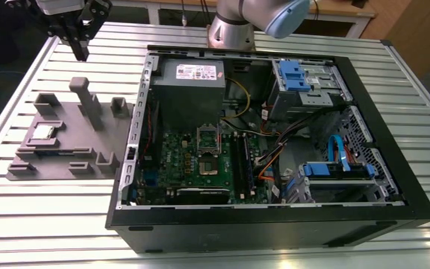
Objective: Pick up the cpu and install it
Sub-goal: 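Reach for the cpu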
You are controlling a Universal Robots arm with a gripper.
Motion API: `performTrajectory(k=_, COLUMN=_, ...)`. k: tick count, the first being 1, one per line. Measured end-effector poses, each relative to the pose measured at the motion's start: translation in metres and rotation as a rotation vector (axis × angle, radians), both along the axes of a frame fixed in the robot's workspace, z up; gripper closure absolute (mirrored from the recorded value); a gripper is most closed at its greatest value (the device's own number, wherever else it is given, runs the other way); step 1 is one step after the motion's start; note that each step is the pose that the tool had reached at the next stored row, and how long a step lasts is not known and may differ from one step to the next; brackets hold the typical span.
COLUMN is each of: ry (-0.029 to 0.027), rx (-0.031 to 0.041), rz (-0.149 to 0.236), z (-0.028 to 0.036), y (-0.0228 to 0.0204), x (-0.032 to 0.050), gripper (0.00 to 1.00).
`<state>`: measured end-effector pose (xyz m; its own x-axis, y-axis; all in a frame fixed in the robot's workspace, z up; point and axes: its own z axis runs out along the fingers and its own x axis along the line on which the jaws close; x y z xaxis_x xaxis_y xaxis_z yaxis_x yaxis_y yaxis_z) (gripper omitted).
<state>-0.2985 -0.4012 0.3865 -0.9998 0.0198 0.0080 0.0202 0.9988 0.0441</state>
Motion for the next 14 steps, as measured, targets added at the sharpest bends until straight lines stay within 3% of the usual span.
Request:
performTrajectory(k=8, ry=-0.0001, rx=0.0001, rz=0.000, z=-0.0001, y=0.0000, x=-0.0109, gripper=0.90)
performTrajectory(k=14, ry=-0.0001, rx=0.0000, rz=0.000, z=-0.0001, y=0.0000, x=-0.0116, gripper=0.90)
